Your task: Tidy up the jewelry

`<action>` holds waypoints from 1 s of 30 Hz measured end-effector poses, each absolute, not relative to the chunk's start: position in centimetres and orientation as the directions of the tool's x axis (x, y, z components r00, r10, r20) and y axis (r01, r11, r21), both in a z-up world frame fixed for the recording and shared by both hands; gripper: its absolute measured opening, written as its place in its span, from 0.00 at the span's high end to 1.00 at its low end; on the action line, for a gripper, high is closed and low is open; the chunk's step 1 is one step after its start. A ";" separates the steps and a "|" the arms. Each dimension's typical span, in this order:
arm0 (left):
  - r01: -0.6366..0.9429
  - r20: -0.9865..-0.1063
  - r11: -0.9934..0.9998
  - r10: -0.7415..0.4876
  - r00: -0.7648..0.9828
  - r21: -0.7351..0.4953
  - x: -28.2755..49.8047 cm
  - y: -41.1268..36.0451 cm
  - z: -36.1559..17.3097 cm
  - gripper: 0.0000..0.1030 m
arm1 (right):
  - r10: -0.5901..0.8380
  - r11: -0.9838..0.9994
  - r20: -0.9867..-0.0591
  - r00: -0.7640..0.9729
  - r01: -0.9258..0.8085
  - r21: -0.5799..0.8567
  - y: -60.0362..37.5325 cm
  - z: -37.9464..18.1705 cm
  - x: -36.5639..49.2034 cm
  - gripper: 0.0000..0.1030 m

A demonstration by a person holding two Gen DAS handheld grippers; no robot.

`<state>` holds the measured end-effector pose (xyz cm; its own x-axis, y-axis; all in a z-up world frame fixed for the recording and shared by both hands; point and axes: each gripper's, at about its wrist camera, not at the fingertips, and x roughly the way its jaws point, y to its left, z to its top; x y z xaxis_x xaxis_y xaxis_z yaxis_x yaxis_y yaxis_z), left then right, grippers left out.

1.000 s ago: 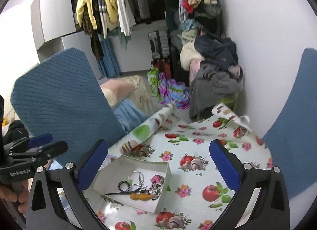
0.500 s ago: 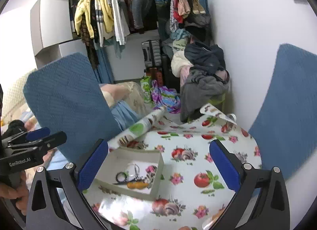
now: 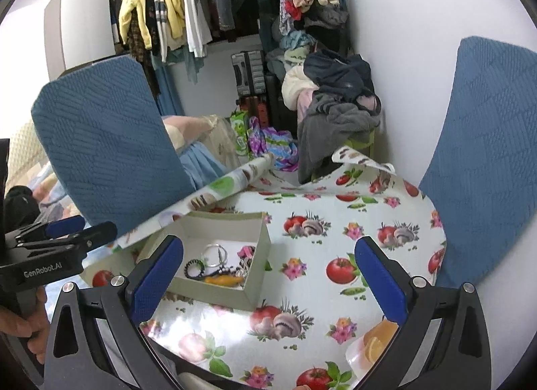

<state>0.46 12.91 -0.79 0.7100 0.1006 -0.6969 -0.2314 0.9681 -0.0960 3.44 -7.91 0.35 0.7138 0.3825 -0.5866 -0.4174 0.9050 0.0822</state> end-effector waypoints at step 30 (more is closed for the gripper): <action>-0.244 -0.725 0.963 0.087 0.683 -0.115 -0.8 13.8 -1.7 0.22 | 0.349 0.916 -0.599 0.721 -0.397 0.056 -7.7 -1.4 2.4 0.00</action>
